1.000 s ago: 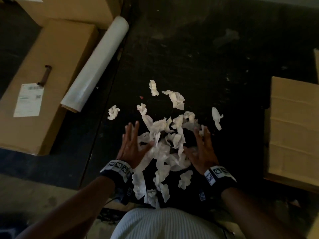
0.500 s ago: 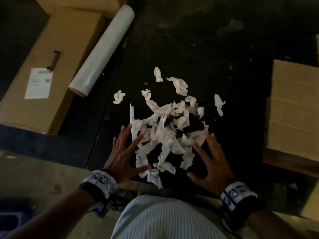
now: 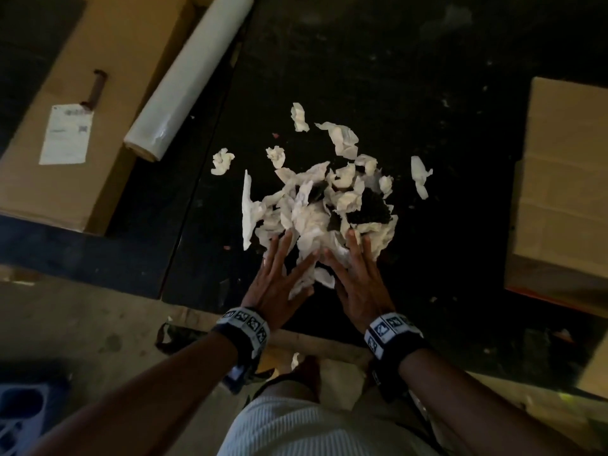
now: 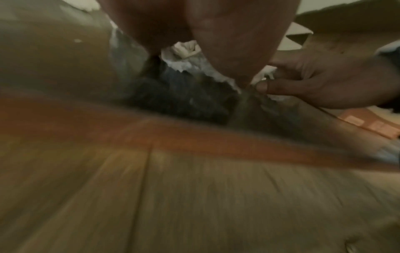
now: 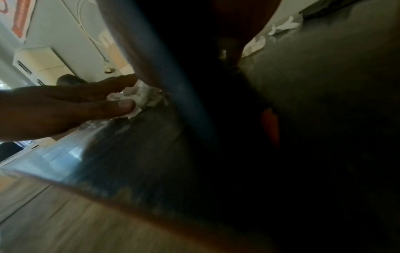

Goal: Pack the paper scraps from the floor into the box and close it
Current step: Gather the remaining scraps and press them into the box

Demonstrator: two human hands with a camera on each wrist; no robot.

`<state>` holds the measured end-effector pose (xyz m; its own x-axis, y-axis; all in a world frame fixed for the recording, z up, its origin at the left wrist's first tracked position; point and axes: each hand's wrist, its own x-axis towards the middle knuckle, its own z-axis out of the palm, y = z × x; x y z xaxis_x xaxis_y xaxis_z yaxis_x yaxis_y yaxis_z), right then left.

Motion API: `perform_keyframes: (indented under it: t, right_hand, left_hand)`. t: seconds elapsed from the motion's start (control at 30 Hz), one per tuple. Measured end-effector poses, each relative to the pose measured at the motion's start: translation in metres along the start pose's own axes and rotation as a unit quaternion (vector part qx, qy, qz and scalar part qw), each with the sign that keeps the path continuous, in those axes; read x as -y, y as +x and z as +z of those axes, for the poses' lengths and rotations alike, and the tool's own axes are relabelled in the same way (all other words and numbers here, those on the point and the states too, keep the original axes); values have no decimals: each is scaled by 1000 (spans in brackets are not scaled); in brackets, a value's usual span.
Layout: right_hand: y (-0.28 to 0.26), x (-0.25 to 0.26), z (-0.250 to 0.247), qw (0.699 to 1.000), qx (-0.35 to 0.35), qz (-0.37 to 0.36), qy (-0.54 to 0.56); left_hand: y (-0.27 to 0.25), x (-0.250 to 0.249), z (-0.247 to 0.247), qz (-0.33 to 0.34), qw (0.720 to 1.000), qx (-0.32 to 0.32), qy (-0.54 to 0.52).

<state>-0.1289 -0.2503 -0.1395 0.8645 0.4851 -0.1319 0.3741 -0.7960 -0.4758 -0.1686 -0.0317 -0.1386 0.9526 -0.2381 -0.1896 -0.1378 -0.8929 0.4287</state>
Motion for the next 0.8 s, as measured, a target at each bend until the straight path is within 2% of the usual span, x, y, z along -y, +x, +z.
perform_keyframes:
  t: [0.07, 0.17, 0.23, 0.37, 0.47, 0.57, 0.8]
  right_hand:
    - [7, -1, -5, 1000, -12, -8, 24]
    - [9, -2, -19, 1000, 0, -7, 12]
    - [4, -4, -32, 1000, -14, -6, 8]
    - [-6, -13, -56, 998, -53, -15, -14]
    - [5, -18, -73, 999, -6, 31, -43]
    - [35, -17, -80, 993, 61, 75, -70]
    - [119, -6, -78, 985, 148, 58, -71]
  left_hand:
    - [12, -2, -4, -4, 1000, -13, -8]
    - [22, -9, -16, -19, 1000, 2, 14]
    - [19, -13, -25, -31, 999, 4, 33]
    - [-1, -16, -40, -18, 999, -34, 24]
    - [3, -7, -54, -59, 998, -9, 22]
    - [34, 4, -70, -108, 993, 36, 26]
    - [117, 12, -77, -130, 978, 149, 64]
